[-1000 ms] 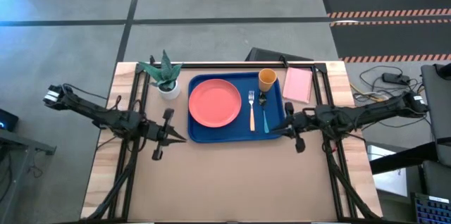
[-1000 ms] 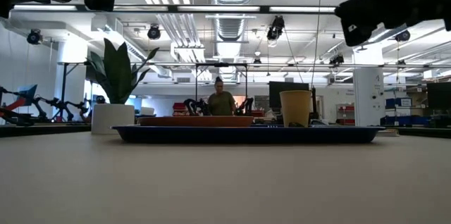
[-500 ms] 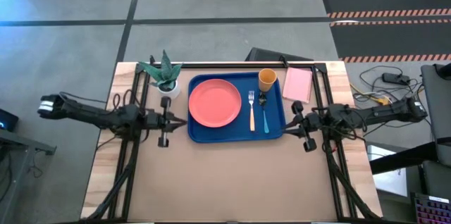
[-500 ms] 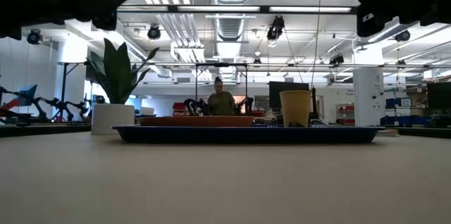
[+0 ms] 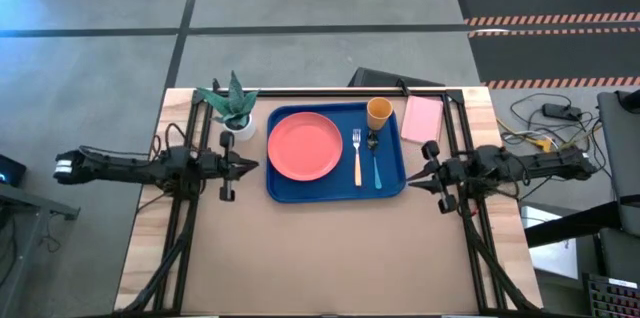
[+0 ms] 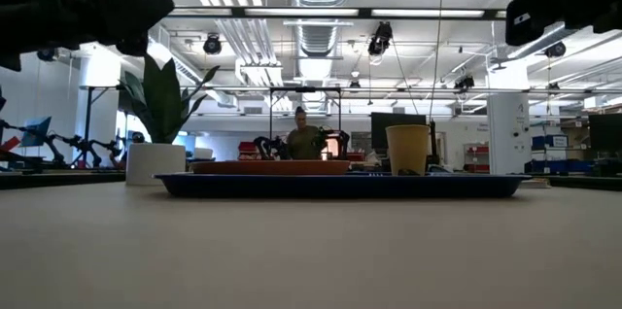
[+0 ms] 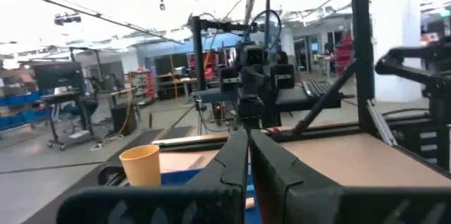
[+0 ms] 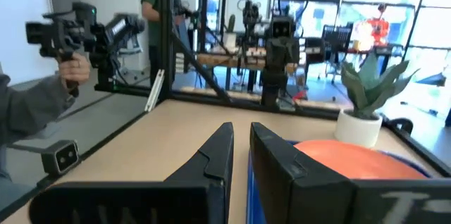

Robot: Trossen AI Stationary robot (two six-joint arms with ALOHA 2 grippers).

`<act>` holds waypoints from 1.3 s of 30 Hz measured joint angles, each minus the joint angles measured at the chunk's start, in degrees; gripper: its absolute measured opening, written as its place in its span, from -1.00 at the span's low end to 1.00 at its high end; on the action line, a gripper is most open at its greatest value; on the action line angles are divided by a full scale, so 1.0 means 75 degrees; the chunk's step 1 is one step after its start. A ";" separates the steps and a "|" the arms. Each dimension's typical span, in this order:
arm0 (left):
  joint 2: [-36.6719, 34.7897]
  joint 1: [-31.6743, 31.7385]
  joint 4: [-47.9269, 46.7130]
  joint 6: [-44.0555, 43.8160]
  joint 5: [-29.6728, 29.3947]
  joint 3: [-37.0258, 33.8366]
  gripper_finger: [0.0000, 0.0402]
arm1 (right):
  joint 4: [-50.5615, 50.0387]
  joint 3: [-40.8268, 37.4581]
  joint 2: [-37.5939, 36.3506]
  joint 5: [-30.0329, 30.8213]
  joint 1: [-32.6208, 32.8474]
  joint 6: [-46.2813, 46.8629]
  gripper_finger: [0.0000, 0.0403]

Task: Pick and place plate/cup/fork/spoon on tray
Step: Return to Home Position

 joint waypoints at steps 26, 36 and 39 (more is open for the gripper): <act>-0.2801 0.0096 -0.3438 -0.0344 0.0006 -0.0012 -1.00 | -0.1594 -0.0213 -0.1434 0.0030 -0.0026 -0.0789 -0.81; -0.3045 0.0096 -0.4216 -0.0562 0.0035 -0.0026 -1.00 | -0.1019 -0.0979 -0.1316 0.0215 -0.0026 -0.0966 -0.81; -0.2953 0.0096 -0.4334 -0.0570 0.0043 -0.0029 -1.00 | -0.1074 -0.0979 -0.1323 0.0418 -0.0023 -0.1089 -0.81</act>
